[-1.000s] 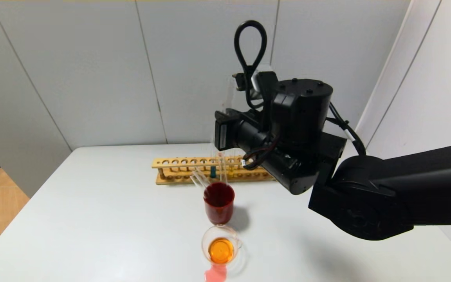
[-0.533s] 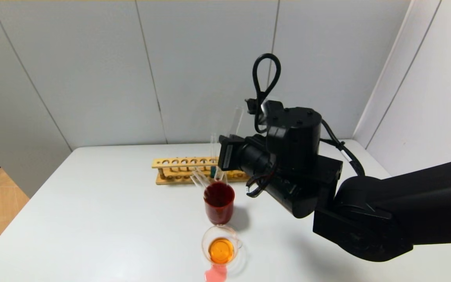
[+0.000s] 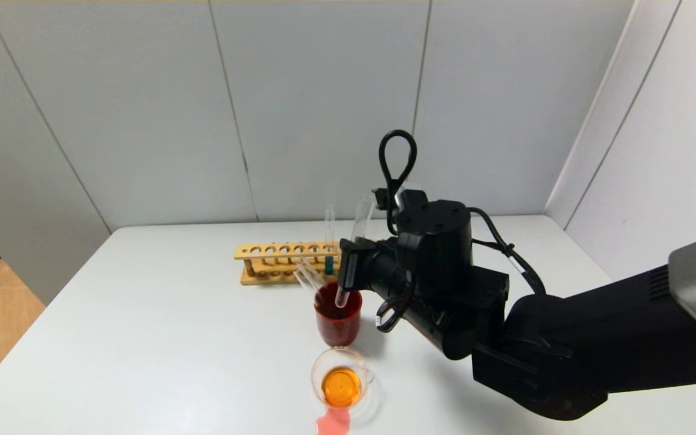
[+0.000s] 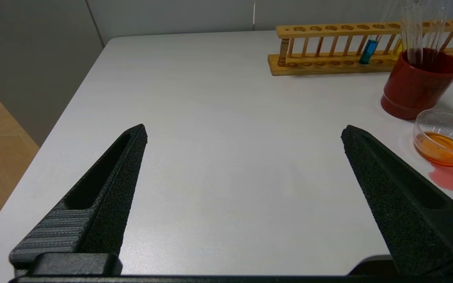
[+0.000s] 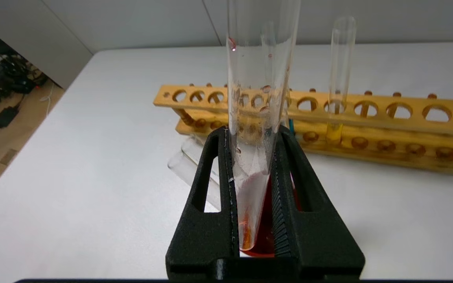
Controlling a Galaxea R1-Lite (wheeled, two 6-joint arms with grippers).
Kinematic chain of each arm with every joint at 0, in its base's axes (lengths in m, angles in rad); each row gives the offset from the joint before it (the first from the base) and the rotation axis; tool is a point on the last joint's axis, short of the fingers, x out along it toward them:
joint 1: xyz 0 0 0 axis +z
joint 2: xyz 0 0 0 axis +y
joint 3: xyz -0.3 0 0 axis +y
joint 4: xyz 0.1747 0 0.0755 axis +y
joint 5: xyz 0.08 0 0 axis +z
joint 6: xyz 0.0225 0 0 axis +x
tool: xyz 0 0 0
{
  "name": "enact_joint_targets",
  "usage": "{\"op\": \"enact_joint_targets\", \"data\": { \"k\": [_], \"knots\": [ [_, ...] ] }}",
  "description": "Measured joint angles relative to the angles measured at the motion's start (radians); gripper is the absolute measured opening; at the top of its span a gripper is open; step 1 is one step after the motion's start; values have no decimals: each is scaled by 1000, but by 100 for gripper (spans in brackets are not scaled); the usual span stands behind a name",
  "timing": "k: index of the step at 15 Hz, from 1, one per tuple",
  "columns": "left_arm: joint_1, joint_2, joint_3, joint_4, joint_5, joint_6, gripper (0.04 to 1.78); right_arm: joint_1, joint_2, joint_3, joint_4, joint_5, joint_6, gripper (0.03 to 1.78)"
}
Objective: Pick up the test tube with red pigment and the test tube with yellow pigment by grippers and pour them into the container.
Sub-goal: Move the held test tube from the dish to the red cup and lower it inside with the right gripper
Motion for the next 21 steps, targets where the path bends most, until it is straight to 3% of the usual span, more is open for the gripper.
{"op": "enact_joint_targets", "data": {
  "k": [4,18,21],
  "knots": [
    [0,0,0,0,0,0,175,-1,51,54,-133,9,-2,33],
    [0,0,0,0,0,0,175,-20,101,65,-135,26,-3,33],
    [0,0,0,0,0,0,175,-29,115,41,-134,51,-3,33]
  ]
}}
